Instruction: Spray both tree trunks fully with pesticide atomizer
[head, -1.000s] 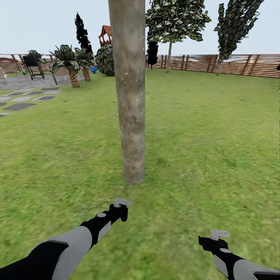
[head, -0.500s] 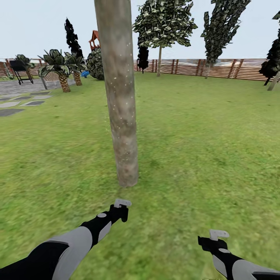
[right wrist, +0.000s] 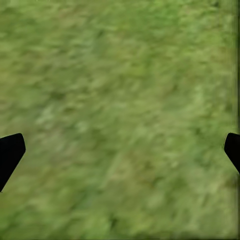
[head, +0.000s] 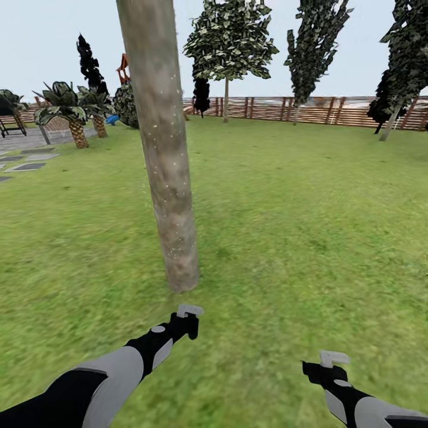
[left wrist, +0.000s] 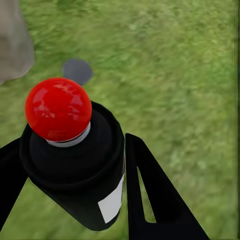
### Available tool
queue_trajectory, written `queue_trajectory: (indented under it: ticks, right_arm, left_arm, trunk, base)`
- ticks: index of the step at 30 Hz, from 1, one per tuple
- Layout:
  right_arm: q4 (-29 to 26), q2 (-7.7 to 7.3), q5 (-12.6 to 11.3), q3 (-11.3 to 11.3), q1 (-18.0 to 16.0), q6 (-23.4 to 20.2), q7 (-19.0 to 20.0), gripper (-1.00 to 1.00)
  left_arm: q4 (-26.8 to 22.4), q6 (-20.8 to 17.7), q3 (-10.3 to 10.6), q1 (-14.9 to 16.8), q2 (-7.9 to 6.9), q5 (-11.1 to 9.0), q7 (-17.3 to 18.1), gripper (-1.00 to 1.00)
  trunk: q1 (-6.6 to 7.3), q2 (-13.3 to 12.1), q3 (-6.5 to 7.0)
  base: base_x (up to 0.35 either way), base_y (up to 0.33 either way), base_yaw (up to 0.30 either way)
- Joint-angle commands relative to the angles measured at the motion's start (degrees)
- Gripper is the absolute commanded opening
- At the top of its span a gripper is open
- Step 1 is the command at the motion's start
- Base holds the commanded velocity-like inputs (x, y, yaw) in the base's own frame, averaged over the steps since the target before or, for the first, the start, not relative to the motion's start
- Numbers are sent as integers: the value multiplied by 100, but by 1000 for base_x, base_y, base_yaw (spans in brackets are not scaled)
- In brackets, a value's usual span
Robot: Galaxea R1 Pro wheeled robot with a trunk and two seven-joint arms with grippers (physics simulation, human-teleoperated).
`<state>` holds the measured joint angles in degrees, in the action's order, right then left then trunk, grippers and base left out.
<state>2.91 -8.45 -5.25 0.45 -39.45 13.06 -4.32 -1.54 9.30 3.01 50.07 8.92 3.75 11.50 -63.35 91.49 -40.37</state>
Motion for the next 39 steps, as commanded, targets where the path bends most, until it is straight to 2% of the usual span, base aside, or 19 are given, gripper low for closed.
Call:
queue_trajectory:
  ticks: [1,33,39]
  right_arm:
    - [26,1,-55,8,-10,47,10,100]
    - [26,10,-55,8,-10,39,10,100]
    - [26,57,-53,8,-9,40,10,100]
  left_arm:
    - [5,32,25,4,1,38,-8,-100]
    - [5,36,24,3,4,38,-8,-100]
    - [5,32,25,3,8,38,-8,-100]
  trunk:
    - [0,3,5]
    - [0,3,303]
    - [0,3,359]
  base:
    - [0,0,-181]
    - [0,0,-178]
    - [0,0,-158]
